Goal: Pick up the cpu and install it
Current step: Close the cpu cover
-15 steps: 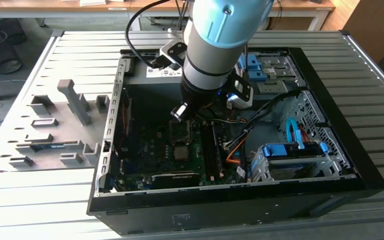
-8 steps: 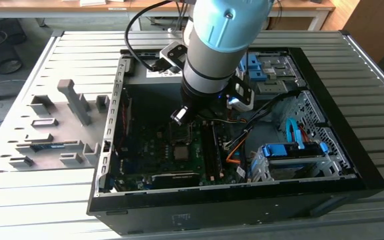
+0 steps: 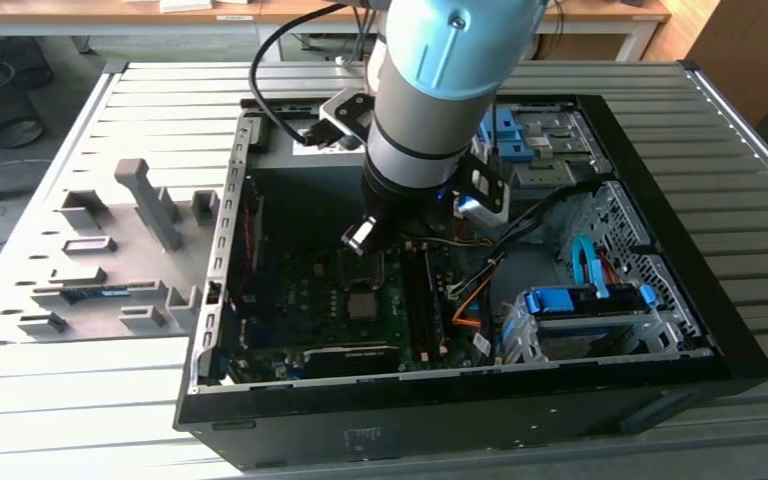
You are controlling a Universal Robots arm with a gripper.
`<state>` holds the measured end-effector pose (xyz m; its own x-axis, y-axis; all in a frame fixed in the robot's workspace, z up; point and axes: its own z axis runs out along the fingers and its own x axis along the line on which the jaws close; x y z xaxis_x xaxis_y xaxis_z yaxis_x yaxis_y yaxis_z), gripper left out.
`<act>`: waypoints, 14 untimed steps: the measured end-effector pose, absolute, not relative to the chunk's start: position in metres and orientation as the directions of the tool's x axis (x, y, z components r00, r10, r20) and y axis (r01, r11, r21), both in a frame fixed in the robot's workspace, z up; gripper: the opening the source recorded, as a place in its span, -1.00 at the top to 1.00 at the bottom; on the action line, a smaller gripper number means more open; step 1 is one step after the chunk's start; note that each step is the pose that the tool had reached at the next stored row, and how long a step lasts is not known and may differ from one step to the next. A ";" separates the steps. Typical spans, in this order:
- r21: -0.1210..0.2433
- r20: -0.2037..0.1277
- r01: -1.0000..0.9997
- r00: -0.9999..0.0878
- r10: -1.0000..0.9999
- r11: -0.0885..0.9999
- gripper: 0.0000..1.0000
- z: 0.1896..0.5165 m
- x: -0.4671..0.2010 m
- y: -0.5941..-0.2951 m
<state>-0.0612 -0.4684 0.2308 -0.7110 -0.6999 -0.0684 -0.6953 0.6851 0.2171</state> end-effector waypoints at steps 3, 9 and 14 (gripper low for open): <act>0.185 -0.036 -0.696 -0.711 -0.703 0.694 0.80 0.231 -0.061 -0.469; 0.155 -0.006 -0.696 -0.710 -0.704 0.701 0.80 0.231 -0.061 -0.470; 0.153 -0.004 -0.697 -0.709 -0.705 0.700 0.80 0.231 -0.061 -0.470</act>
<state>-0.0613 -0.4697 0.2309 -0.7090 -0.7052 -0.0040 -0.6973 0.7002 0.1534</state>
